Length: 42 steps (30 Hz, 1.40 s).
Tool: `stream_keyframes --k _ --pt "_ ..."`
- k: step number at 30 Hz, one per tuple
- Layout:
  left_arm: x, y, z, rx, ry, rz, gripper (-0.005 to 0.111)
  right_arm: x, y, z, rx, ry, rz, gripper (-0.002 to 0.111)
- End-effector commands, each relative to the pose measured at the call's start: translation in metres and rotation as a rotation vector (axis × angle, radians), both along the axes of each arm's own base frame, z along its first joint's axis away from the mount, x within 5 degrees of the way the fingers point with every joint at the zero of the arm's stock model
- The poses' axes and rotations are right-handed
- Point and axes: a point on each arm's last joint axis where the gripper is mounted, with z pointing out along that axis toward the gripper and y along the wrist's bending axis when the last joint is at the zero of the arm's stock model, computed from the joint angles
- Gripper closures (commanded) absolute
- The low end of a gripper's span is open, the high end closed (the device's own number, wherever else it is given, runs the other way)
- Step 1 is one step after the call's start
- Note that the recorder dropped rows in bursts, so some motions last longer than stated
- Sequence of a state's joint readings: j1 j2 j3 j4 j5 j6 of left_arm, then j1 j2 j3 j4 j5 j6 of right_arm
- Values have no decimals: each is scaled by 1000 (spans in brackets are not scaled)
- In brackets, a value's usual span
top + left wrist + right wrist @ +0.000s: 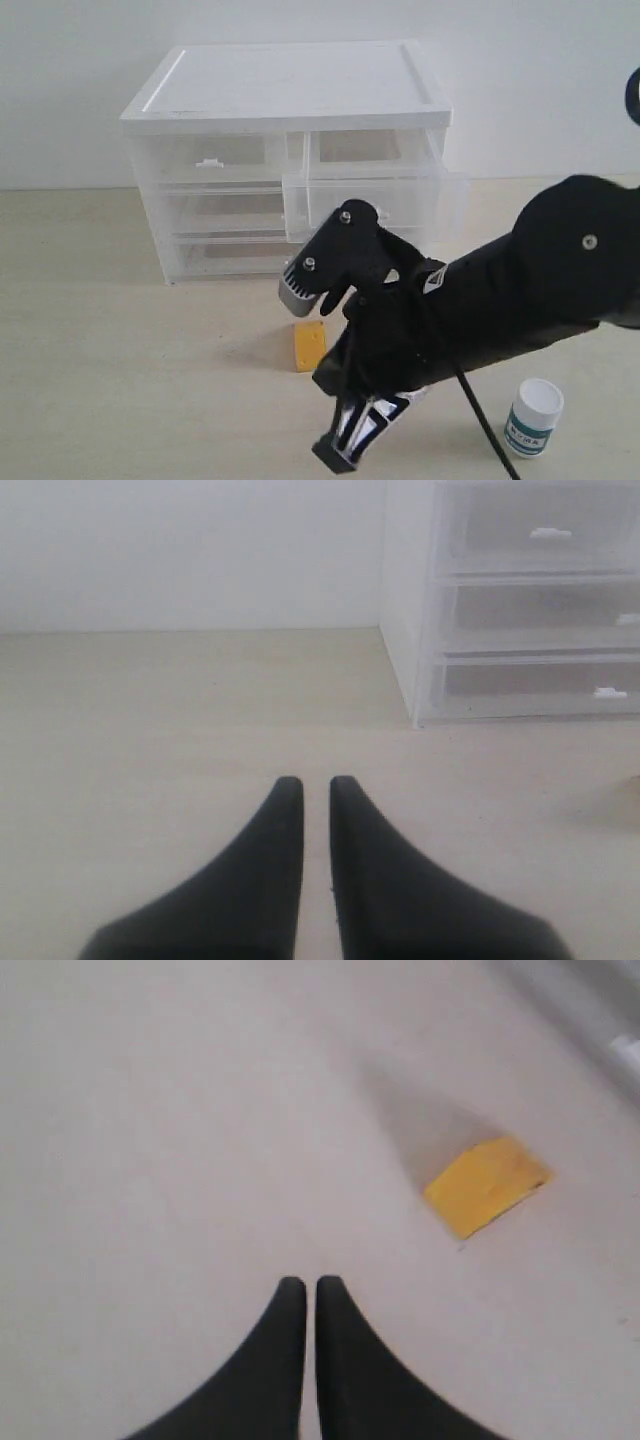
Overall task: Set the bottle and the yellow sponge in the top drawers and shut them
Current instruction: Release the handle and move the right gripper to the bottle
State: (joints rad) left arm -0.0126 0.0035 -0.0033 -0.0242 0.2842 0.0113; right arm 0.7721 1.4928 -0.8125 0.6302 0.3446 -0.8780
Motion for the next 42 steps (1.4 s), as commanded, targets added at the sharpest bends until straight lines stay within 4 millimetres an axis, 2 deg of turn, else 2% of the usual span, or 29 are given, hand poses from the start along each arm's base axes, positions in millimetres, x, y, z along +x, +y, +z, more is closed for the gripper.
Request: stream_keyframes --k 1,3,5,7,8,10,13,18,19,20,22,23,26,31,37,42 --pt "0 0 -1 3 -4 2 97 -1 -15 12 -69 207 109 107" --pt "0 0 -1 3 -4 2 97 2 -24 22 -94 305 142 107" --pt "0 0 -1 3 -4 2 97 11 -42 34 -144 372 160 107" --pt "0 0 -1 3 -4 2 97 26 -60 38 -214 329 137 107" --pt "0 0 -1 3 -4 2 97 33 -72 38 -308 274 119 107" --pt "0 0 -1 3 -4 2 97 38 -86 35 -415 265 69 107" --pt "0 0 -1 3 -4 2 97 38 -95 33 -507 292 8 107" --pt "0 0 -1 3 -4 2 97 43 -96 33 -512 251 -27 105" --pt "0 0 -1 3 -4 2 97 43 -96 32 -511 249 -33 93" --pt "0 0 -1 3 -4 2 97 43 -97 32 -515 253 -51 76" --pt "0 0 -1 3 -4 2 97 45 -97 32 -516 246 -91 37" --pt "0 0 -1 3 -4 2 97 47 -99 30 -525 227 -106 28" --pt "0 0 -1 3 -4 2 97 47 -108 20 -564 217 -134 26" --pt "0 0 -1 3 -4 2 97 49 -122 2 -495 225 -199 26" --pt "0 0 -1 3 -4 2 97 50 -115 -3 -397 243 -196 26" --pt "0 0 -1 3 -4 2 97 55 -113 -24 -431 295 -186 26"
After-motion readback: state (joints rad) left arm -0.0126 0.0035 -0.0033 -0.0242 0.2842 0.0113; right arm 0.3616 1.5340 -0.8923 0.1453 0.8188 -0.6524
